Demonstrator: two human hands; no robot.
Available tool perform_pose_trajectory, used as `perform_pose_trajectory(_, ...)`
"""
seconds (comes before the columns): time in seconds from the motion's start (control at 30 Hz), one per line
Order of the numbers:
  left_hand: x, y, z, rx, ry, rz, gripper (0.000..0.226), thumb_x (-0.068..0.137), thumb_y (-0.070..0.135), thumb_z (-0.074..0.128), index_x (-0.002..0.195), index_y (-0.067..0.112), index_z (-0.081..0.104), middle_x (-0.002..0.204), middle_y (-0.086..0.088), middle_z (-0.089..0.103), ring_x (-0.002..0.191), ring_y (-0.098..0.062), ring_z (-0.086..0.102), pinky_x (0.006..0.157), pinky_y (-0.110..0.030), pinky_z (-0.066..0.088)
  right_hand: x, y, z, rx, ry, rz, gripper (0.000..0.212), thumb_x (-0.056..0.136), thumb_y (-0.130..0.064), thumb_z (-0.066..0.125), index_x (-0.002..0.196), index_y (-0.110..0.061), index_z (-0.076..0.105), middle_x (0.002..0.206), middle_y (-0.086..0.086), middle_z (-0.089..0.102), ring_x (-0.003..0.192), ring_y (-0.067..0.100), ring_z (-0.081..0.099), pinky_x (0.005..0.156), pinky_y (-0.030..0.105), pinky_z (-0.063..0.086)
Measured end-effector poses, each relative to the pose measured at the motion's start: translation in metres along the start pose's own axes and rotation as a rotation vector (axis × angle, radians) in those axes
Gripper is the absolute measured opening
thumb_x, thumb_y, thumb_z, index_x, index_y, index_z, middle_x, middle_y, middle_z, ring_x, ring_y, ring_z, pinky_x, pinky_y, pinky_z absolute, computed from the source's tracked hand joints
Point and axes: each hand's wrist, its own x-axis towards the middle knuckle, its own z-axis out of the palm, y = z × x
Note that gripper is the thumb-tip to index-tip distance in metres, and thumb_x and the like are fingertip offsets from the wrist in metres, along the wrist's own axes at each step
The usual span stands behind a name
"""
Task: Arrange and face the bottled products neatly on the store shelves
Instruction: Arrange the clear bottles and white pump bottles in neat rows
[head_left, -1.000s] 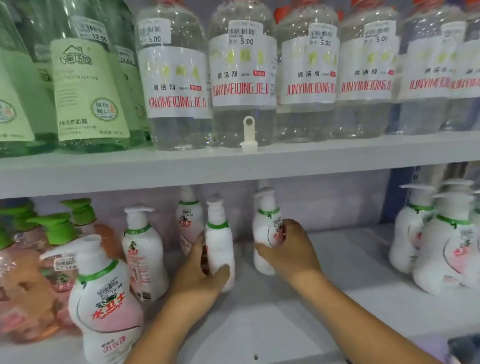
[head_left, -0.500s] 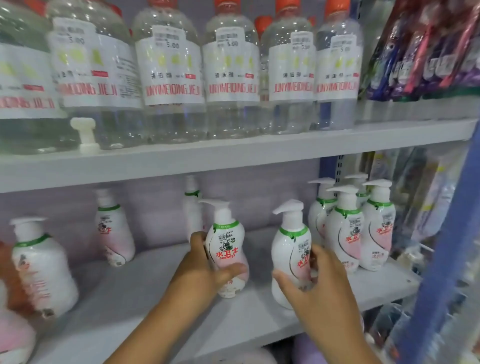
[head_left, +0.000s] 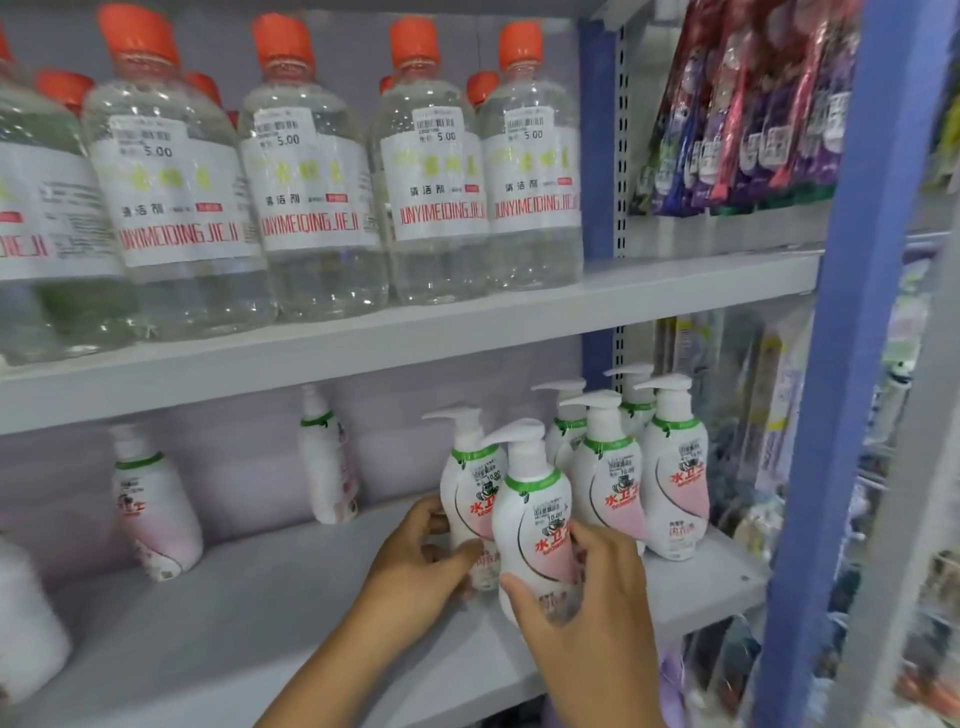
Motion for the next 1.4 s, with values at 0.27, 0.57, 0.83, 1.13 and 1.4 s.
perform_pose_trajectory(0.27,0.013,0.007,0.015,-0.050,-0.088,0.009,0.032,0.090,0.015,0.074,0.118,0.027,0.064,0.109,0.007,0.073,0.059,-0.020,0.065,0.060,-0.032,0.054,0.005,0.008,0.001,-0.043,0.045,-0.010,0.080,0.053,-0.050,0.094,0.118,-0.028,0.053,0.112,-0.016,0.047,0.100,0.020,0.061,0.070,0.041,0.058)
perform_pose_trajectory(0.57,0.018,-0.004,0.025,-0.076,-0.064,0.026,0.031,0.091,0.014,0.071,0.119,0.026,0.067,0.111,0.006,0.075,0.063,-0.010,0.067,0.055,-0.022,0.049,0.006,0.005,0.005,-0.103,0.064,-0.010,0.076,0.058,-0.056,0.089,0.120,-0.023,0.059,0.116,-0.012,0.052,0.105,0.018,0.060,0.073,0.037,0.057)
perform_pose_trajectory(0.83,0.020,-0.001,0.023,-0.133,-0.145,-0.022,0.031,0.098,0.006,0.057,0.115,0.030,0.068,0.108,0.006,0.077,0.057,-0.016,0.060,0.053,-0.021,0.045,0.007,0.001,0.008,-0.134,0.081,-0.007,0.072,0.061,-0.057,0.086,0.118,-0.025,0.057,0.110,-0.011,0.056,0.103,0.016,0.058,0.075,0.035,0.055)
perform_pose_trajectory(1.13,0.021,-0.005,0.021,-0.096,-0.114,-0.006,0.030,0.098,0.008,0.058,0.118,0.028,0.068,0.101,0.000,0.077,0.060,-0.018,0.063,0.055,-0.028,0.045,0.007,0.000,0.007,-0.140,0.096,-0.002,0.070,0.061,-0.055,0.087,0.117,-0.026,0.057,0.109,-0.014,0.053,0.101,0.015,0.059,0.074,0.034,0.053)
perform_pose_trajectory(1.4,0.019,-0.004,0.019,-0.065,-0.111,0.014,0.028,0.099,0.010,0.058,0.119,0.029,0.066,0.101,0.003,0.077,0.062,-0.017,0.062,0.055,-0.029,0.045,0.008,0.000,0.006,-0.118,0.055,0.041,0.068,0.063,-0.061,0.081,0.116,-0.025,0.058,0.108,-0.012,0.054,0.098,0.017,0.062,0.074,0.035,0.054)
